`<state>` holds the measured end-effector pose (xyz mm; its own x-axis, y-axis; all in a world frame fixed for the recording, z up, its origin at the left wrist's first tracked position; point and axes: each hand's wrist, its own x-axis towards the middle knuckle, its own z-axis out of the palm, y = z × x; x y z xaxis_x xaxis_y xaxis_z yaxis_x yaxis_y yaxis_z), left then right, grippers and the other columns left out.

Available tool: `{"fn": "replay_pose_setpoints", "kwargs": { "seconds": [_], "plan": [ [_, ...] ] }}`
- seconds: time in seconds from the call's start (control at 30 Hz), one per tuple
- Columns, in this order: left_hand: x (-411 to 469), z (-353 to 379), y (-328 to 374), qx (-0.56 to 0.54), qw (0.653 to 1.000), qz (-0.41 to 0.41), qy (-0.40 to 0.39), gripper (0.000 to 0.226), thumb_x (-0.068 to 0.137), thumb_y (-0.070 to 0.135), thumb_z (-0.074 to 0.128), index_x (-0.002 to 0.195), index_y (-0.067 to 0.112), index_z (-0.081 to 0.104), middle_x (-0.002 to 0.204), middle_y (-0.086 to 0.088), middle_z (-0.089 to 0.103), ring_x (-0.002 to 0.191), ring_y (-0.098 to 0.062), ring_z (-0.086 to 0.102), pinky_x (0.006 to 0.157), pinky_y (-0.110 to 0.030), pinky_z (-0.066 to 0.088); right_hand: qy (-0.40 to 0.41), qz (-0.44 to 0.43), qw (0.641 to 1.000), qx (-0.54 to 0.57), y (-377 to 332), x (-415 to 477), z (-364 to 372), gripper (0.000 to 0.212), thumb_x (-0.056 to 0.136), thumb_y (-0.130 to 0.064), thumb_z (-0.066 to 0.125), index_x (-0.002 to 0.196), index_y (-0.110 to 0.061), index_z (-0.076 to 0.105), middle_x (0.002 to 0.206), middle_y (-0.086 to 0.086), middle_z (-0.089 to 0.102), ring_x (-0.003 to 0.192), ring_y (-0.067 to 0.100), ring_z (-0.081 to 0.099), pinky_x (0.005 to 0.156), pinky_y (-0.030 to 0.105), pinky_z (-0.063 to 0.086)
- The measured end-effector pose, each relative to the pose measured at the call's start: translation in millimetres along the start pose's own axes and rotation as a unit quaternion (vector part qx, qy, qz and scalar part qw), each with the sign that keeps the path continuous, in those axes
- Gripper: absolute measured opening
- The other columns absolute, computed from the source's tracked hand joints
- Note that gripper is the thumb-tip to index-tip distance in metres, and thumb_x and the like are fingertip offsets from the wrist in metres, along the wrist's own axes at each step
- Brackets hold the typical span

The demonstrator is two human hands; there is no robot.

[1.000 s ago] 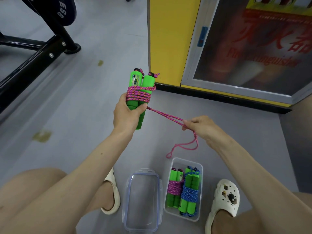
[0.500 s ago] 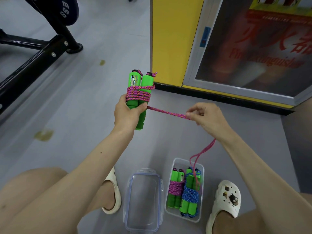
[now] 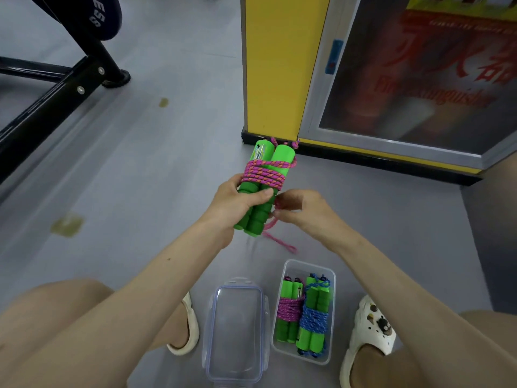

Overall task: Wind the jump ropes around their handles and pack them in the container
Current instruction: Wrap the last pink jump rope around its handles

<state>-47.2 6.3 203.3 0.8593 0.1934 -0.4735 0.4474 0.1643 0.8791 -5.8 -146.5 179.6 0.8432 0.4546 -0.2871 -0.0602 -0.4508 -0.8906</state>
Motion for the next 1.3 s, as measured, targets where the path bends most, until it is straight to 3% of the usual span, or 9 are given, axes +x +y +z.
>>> {"fn": "replay_pose_setpoints", "kwargs": {
  "seconds": [0.17, 0.3, 0.43, 0.53, 0.63, 0.83, 1.13, 1.2, 1.3],
  "plan": [
    [-2, 0, 2, -0.007, 1.0, -0.007, -0.025, 0.038, 0.081, 0.011, 0.074, 0.115, 0.01, 0.058, 0.097, -0.015, 0.072, 0.072, -0.031, 0.071, 0.054, -0.028, 0.054, -0.005, 0.023, 0.999, 0.036, 3, 0, -1, 0.014, 0.089, -0.005, 0.061, 0.102, -0.01, 0.064, 0.101, 0.006, 0.069, 0.095, 0.016, 0.064, 0.083, 0.019, 0.048],
    [-2, 1, 2, 0.014, 0.999, 0.004, -0.043, 0.036, 0.081, 0.011, 0.074, 0.113, 0.012, 0.058, 0.093, -0.013, 0.072, 0.073, -0.03, 0.071, 0.058, -0.031, 0.056, 0.015, 0.044, 0.997, 0.056, 2, 2, -1, 0.016, 0.094, -0.002, 0.049, 0.096, -0.012, 0.061, 0.087, -0.002, 0.066, 0.082, 0.007, 0.06, 0.076, 0.017, 0.045],
    [-1, 1, 5, 0.043, 0.998, 0.046, -0.029, 0.037, 0.082, 0.007, 0.073, 0.114, 0.014, 0.057, 0.092, -0.01, 0.071, 0.071, -0.028, 0.071, 0.06, -0.032, 0.059, 0.013, 0.099, 0.975, 0.197, -3, 1, -4, 0.02, 0.099, -0.007, 0.043, 0.09, -0.008, 0.061, 0.057, 0.001, 0.051, 0.046, 0.008, 0.042, 0.047, 0.02, 0.037],
    [3, 1, -1, 0.105, 0.991, 0.085, 0.01, 0.039, 0.08, 0.008, 0.074, 0.113, 0.016, 0.056, 0.097, -0.012, 0.069, 0.078, -0.029, 0.07, 0.069, -0.04, 0.06, -0.004, 0.11, 0.983, 0.146, -7, 0, -5, 0.023, 0.099, -0.015, 0.045, 0.086, -0.01, 0.063, 0.055, 0.003, 0.046, 0.037, 0.004, 0.029, 0.038, 0.017, 0.022],
    [6, 2, -8, 0.196, 0.971, 0.131, 0.038, 0.042, 0.078, 0.018, 0.077, 0.113, 0.024, 0.055, 0.099, -0.005, 0.068, 0.087, -0.027, 0.068, 0.08, -0.049, 0.057, -0.013, 0.102, 0.991, 0.082, -9, -1, -6, 0.024, 0.098, -0.017, 0.048, 0.089, -0.007, 0.067, 0.055, 0.004, 0.048, 0.038, 0.005, 0.029, 0.039, 0.017, 0.022],
    [7, 5, -12, 0.293, 0.938, 0.176, 0.062, 0.051, 0.079, 0.029, 0.076, 0.123, 0.025, 0.053, 0.103, 0.003, 0.065, 0.094, -0.021, 0.063, 0.084, -0.045, 0.053, 0.047, 0.082, 0.995, 0.017, -12, -2, -7, 0.024, 0.097, -0.017, 0.051, 0.085, -0.006, 0.07, 0.052, 0.001, 0.05, 0.034, 0.0, 0.04, 0.037, 0.009, 0.028],
    [6, 19, -17, 0.48, 0.846, 0.176, 0.149, 0.052, 0.084, 0.045, 0.067, 0.127, 0.022, 0.048, 0.108, -0.002, 0.066, 0.099, -0.027, 0.06, 0.068, -0.031, 0.04, -0.004, 0.1, 0.995, 0.011, -13, -7, -6, 0.028, 0.098, -0.019, 0.049, 0.075, -0.01, 0.063, 0.054, 0.002, 0.05, 0.038, 0.005, 0.034, 0.04, 0.016, 0.026],
    [8, 20, -15, 0.492, 0.845, 0.18, 0.11, 0.051, 0.084, 0.044, 0.066, 0.126, 0.023, 0.047, 0.105, -0.002, 0.066, 0.096, -0.027, 0.06, 0.068, -0.031, 0.04, 0.011, 0.099, 0.995, 0.011, -10, -9, -8, 0.029, 0.098, -0.016, 0.048, 0.073, -0.012, 0.061, 0.055, 0.001, 0.05, 0.039, 0.005, 0.035, 0.04, 0.016, 0.026],
    [6, 20, -12, 0.37, 0.911, 0.171, -0.059, 0.069, 0.08, 0.032, 0.068, 0.141, 0.035, 0.035, 0.1, 0.005, 0.064, 0.084, -0.018, 0.062, 0.069, -0.032, 0.049, 0.048, 0.097, 0.994, 0.012, -5, -11, -15, 0.028, 0.096, -0.014, 0.048, 0.072, -0.013, 0.06, 0.055, 0.0, 0.049, 0.045, 0.009, 0.036, 0.045, 0.019, 0.028]
  ]
}}
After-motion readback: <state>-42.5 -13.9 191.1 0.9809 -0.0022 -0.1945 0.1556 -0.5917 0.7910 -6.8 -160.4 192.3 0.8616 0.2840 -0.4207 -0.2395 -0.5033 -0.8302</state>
